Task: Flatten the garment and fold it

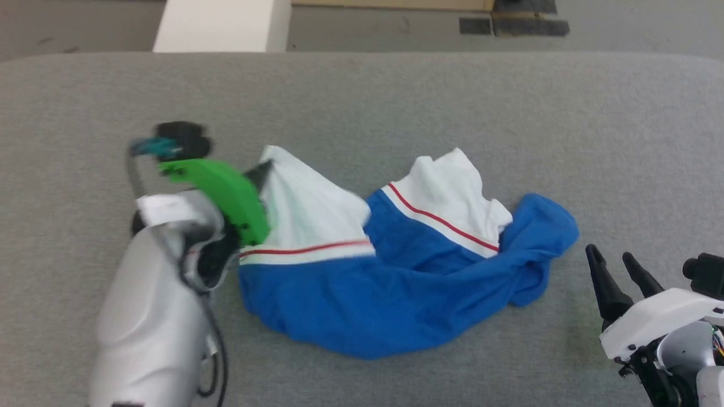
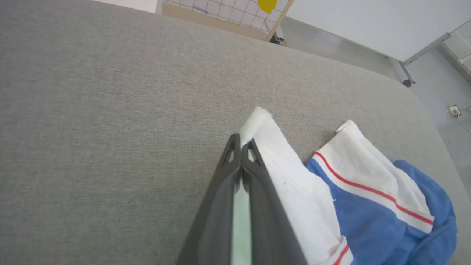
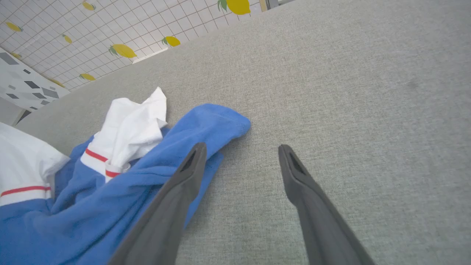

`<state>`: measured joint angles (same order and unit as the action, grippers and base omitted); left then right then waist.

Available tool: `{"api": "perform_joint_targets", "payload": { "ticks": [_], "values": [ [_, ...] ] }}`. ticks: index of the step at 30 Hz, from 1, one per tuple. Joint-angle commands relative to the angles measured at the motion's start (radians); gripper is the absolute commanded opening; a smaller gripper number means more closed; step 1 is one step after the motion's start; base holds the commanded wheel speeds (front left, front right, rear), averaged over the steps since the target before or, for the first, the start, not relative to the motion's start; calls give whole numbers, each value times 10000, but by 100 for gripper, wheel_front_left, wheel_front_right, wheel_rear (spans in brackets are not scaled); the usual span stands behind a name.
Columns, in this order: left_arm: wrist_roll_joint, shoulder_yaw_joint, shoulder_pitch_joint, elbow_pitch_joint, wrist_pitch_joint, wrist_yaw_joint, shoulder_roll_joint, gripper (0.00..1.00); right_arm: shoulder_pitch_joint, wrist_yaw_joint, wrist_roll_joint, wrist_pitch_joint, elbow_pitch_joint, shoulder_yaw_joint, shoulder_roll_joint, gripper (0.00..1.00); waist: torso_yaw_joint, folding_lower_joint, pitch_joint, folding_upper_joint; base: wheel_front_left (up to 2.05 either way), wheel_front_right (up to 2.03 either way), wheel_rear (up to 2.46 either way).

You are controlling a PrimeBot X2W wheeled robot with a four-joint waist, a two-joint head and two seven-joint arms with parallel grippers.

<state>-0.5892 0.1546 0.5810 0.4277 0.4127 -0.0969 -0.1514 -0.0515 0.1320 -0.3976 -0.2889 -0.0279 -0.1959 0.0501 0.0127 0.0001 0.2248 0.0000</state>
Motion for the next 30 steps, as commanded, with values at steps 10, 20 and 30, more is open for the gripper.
{"api": "perform_joint_targets", "payload": {
  "ticks": [10, 20, 30],
  "values": [
    [-1040, -2427, -4163, -2487, -915, 1955, -185, 0, 103, -13, 69, -133, -20, -87, 1, 100, 1014, -1, -907, 0, 0, 0, 0],
    [-1226, -1939, -5767, -3035, -1147, 1793, 497, 0, -854, -13, 480, -862, 35, 139, 1, 100, 1238, -1, -912, 0, 0, 0, 0],
    [-1162, -1715, -5499, -3536, -1594, 1446, 515, 0, -4774, -13, 3226, -4393, -1981, 1197, 1, 100, 1372, -1, -168, 0, 0, 0, 0]
  ]
}}
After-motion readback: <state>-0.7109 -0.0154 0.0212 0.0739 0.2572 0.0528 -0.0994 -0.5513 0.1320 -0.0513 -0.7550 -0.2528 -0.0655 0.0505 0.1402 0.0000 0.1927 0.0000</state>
